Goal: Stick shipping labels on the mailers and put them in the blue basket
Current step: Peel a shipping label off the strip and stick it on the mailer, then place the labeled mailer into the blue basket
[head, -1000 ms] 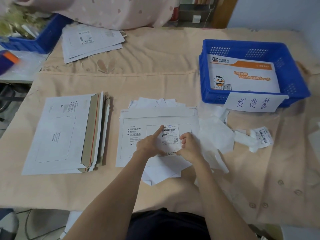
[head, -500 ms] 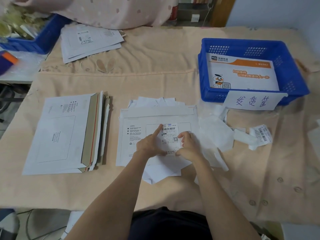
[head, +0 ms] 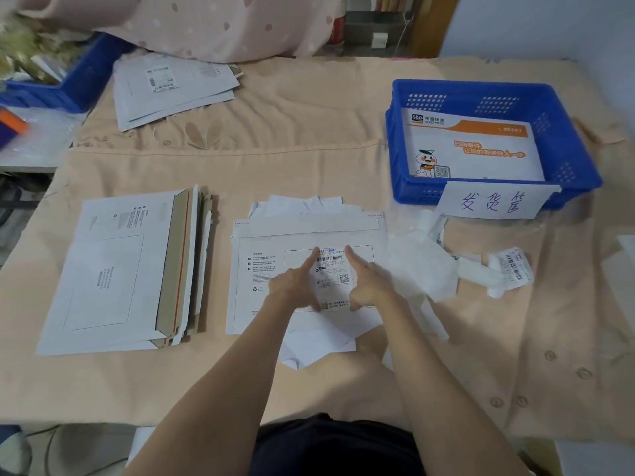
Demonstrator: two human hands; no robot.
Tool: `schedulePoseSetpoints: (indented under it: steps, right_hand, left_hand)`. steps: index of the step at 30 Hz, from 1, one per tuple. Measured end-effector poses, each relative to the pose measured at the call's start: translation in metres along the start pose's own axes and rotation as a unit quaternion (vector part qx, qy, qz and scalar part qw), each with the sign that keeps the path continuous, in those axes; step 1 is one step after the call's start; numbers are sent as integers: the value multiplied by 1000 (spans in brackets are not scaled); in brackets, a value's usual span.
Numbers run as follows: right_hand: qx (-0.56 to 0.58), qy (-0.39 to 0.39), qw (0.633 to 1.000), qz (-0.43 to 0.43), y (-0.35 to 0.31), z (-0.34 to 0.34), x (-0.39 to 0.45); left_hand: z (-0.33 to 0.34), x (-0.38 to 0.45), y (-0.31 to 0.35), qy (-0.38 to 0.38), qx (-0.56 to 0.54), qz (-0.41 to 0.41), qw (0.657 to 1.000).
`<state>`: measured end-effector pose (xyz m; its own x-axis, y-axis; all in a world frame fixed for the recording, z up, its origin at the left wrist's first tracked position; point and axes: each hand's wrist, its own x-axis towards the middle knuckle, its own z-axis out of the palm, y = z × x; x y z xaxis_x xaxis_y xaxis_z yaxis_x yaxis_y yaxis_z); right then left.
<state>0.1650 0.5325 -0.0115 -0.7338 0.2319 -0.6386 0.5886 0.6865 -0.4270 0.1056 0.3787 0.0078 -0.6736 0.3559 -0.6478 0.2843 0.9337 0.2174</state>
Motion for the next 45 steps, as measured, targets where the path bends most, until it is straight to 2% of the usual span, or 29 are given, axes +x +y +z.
schedulePoseSetpoints:
  steps: [2,3,5,7,9,12,14,18,22,28,31,34,38,42,45]
  right_hand:
    - [177,53,983,-12,2,2,-3]
    - [229,124,966,-10,2,3,-6]
    - [198,269,942,24,2,6,-13]
    - [114,320,938,70,4,12,-17]
    - [95,313,941,90,5,15,-19]
    - [187,311,926,101,3,10,-19]
    - [218,317,915,123,2,4,-17]
    - [123,292,931,179,3,0,-16]
    - [155,259,934,193,3,-7,-11]
    - [340,328,863,180,-6,-23,-16]
    - [420,256,858,147,-14,-32,-18]
    - [558,138,811,108,-23,-39,-25]
    - [569,53,819,51,-26,-38,-31]
    - [572,50,816,70,-29,-26,-20]
    - [538,12,840,72,-43,-13,-23]
  left_hand:
    - [0,-2,9,31,-2,-9,999]
    - [-1,-3,16,69,-24,-12,997]
    - [1,-5,34,146,-97,5,985]
    - [2,-3,55,152,-143,57,976]
    - [1,-2,73,94,-152,84,980]
    - [-4,-1,91,37,-171,71,982]
    - [-7,0,93,27,-186,55,981]
    - [-11,0,88,16,-196,41,980]
    - [-13,-3,87,12,-212,38,977]
    - [-24,-13,87,33,-225,47,973]
    - [-28,-9,86,46,-277,13,960]
    - [-35,-7,85,68,-296,-27,952]
    - [-54,-12,81,97,-241,-31,965]
    - [-93,-36,82,97,-205,-11,974]
    - [-129,-63,80,113,-194,-11,974]
